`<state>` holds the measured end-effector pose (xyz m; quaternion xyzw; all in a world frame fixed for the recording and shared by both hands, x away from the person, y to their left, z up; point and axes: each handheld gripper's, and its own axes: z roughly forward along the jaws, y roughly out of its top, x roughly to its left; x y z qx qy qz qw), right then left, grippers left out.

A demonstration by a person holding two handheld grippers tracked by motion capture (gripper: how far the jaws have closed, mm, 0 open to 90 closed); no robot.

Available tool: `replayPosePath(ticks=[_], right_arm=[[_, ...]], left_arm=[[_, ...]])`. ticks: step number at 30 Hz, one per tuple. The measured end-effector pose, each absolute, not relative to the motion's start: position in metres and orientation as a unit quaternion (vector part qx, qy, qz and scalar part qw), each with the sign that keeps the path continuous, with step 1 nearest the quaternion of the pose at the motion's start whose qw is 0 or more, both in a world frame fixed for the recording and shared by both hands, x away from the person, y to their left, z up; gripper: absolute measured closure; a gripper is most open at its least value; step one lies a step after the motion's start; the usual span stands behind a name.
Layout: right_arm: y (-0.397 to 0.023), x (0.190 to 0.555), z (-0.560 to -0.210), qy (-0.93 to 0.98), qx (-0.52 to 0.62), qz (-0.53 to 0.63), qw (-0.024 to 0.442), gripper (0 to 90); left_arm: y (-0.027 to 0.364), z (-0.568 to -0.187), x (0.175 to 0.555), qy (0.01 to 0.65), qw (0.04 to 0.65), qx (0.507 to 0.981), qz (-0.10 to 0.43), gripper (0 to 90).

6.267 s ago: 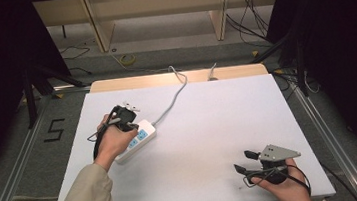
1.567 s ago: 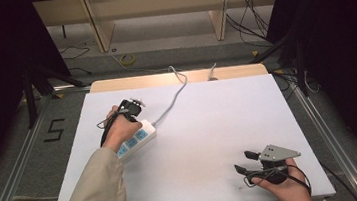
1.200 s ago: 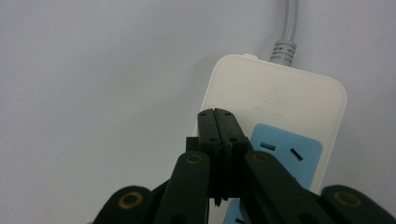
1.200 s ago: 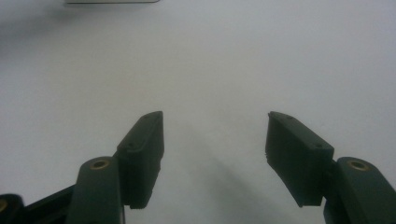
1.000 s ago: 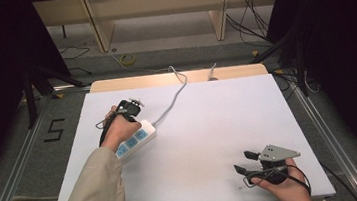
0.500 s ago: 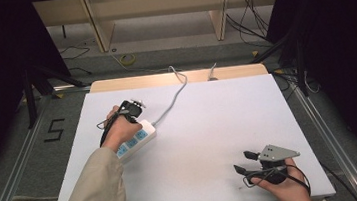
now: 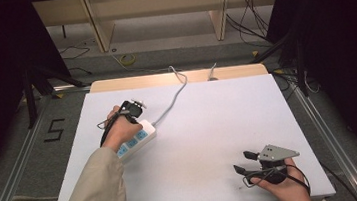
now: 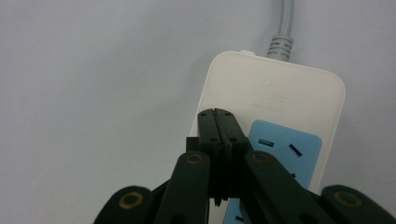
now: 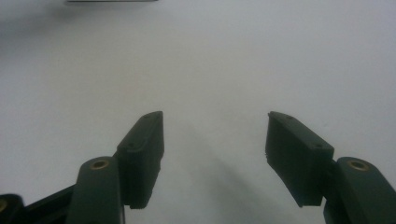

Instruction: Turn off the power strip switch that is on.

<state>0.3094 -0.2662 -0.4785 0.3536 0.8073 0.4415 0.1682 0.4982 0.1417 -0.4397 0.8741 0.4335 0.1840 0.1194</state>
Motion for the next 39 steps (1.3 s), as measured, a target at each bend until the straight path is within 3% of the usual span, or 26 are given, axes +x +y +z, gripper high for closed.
replayPosePath(ticks=[39], right_arm=[[-0.2658,0.3100,-0.4786,0.808,0.352,0.442,0.167,38.5]], left_arm=[[0.1438,-0.4405,0.4976,0.434,0.116,0.876,0.177,89.8]])
